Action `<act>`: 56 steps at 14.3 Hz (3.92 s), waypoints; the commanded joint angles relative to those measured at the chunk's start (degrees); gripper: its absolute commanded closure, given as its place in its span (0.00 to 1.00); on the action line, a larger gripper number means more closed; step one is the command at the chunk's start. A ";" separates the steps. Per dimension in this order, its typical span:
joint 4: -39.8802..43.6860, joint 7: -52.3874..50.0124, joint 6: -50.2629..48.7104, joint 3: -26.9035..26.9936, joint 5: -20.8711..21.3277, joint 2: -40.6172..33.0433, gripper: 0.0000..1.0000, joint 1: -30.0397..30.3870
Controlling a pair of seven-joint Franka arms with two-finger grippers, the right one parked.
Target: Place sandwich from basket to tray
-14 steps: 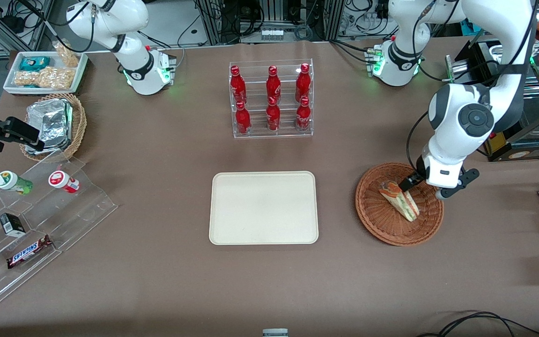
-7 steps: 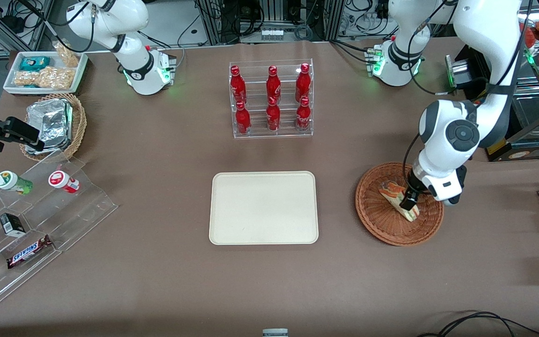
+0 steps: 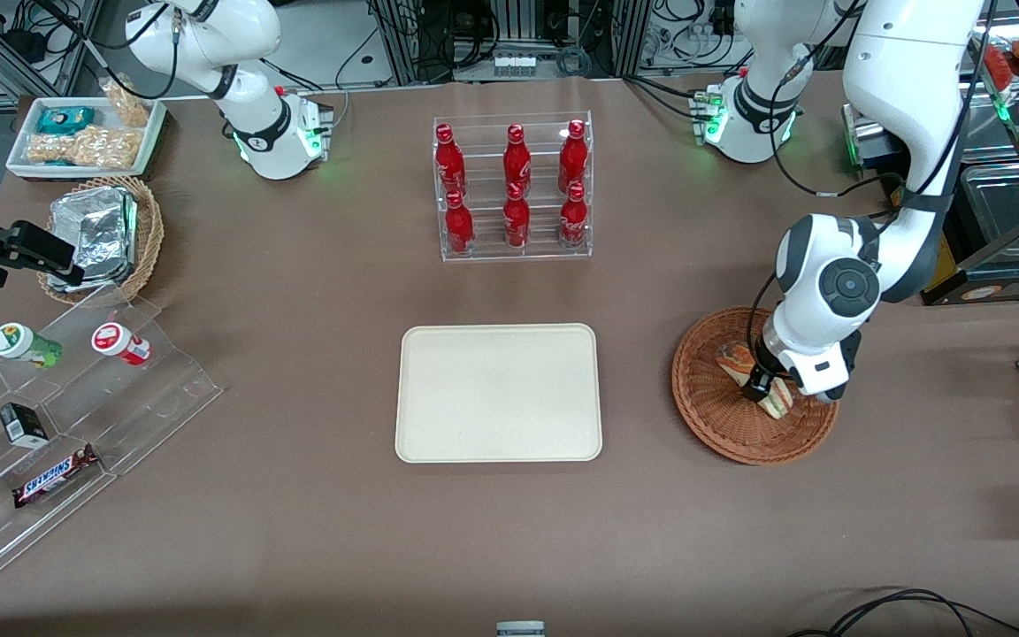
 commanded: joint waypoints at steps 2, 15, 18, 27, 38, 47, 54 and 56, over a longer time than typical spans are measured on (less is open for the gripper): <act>4.28 8.91 -9.58 0.41 0.19 -0.51 1.00 -0.68; 50.21 29.10 -36.86 -6.36 0.10 20.73 1.00 -14.36; 57.11 21.60 -30.84 -6.62 -0.07 27.08 1.00 -20.96; 55.72 19.30 -19.39 -6.71 0.28 31.57 1.00 -28.54; 49.38 14.99 -16.19 -6.54 0.01 25.79 0.00 -28.72; 44.30 18.95 -41.15 -6.10 -0.07 7.07 0.00 -21.34; 24.53 33.15 -41.78 -6.10 -0.07 -9.80 0.00 -8.96; 23.63 42.19 -46.24 -6.19 -0.51 -13.24 0.00 -3.69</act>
